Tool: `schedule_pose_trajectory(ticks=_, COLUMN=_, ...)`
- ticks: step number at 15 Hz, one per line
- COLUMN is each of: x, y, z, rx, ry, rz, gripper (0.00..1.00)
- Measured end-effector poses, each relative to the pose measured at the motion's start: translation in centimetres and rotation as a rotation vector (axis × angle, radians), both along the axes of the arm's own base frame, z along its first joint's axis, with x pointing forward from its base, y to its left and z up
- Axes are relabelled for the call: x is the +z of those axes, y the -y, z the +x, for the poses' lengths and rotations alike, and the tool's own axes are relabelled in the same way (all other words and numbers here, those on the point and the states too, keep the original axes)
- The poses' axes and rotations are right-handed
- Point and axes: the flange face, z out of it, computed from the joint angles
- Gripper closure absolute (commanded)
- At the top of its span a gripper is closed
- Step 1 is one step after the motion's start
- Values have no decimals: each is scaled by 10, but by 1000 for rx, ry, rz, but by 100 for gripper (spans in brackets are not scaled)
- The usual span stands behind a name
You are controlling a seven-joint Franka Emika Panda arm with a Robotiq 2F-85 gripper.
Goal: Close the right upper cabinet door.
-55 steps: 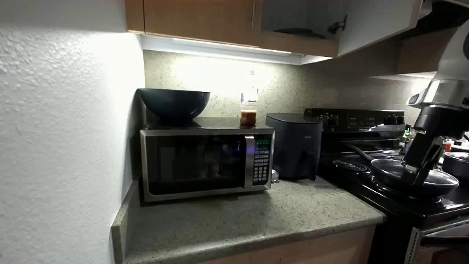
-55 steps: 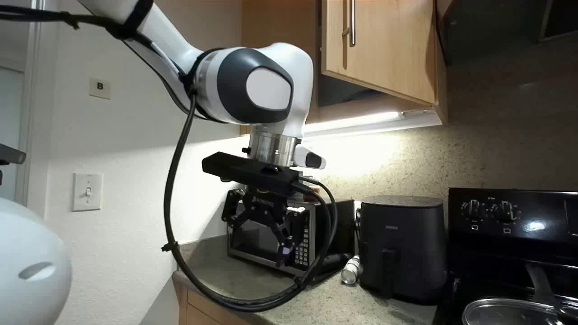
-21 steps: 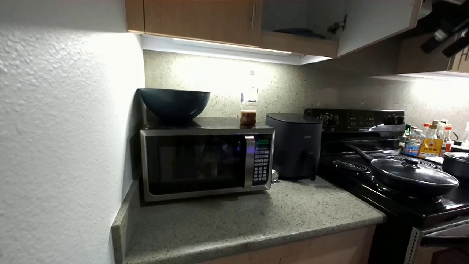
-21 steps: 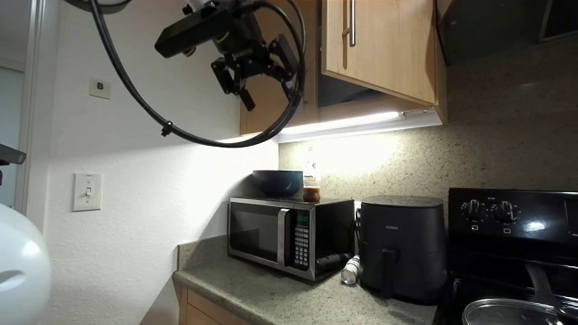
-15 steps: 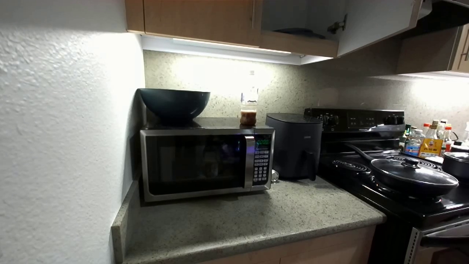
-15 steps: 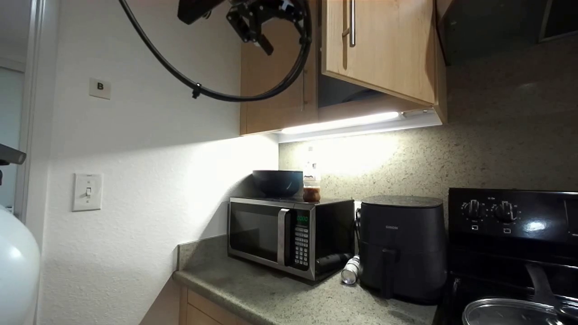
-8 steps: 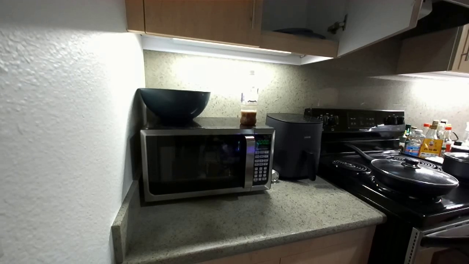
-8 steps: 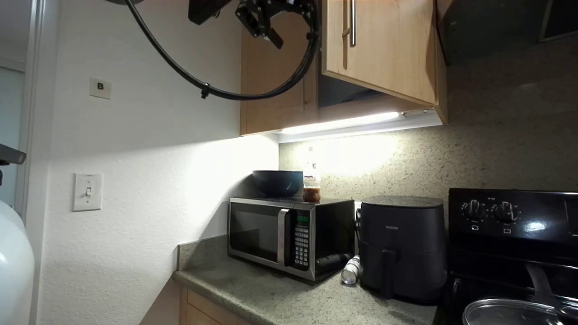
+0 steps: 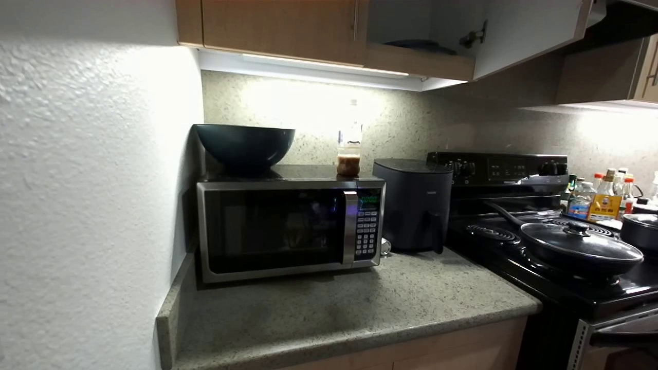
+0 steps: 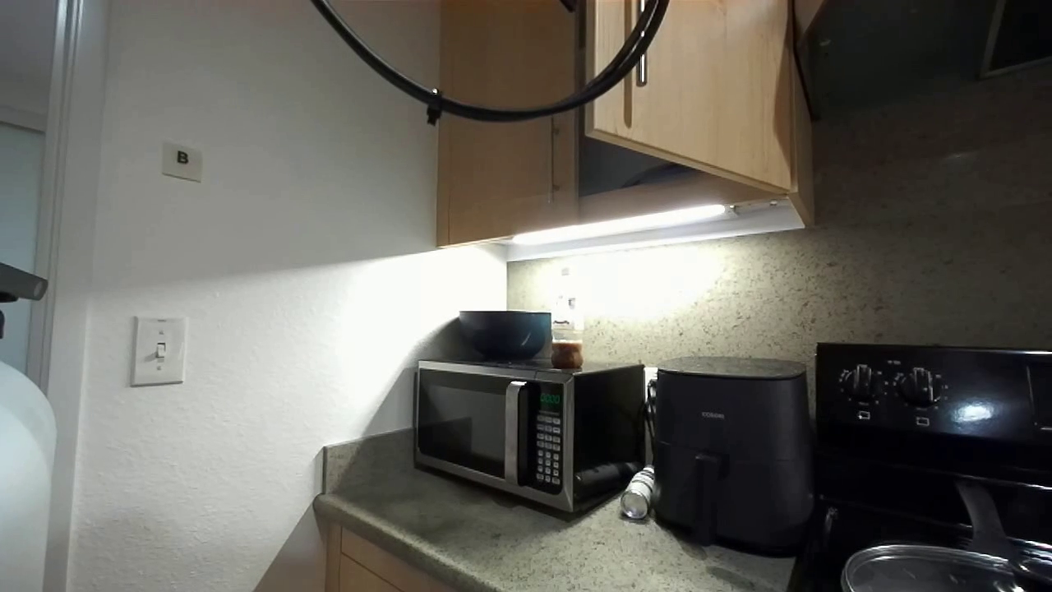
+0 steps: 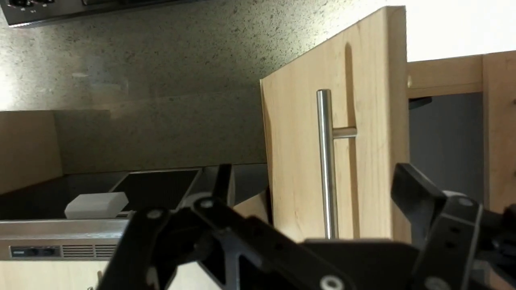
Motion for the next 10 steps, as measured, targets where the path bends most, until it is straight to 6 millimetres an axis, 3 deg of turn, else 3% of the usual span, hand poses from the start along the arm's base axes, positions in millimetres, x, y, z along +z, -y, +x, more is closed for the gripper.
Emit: schedule_pose_trajectory(ticks=10, x=-1, y=-2, z=2, rx=11, ry=-4, rz=1, gripper=0)
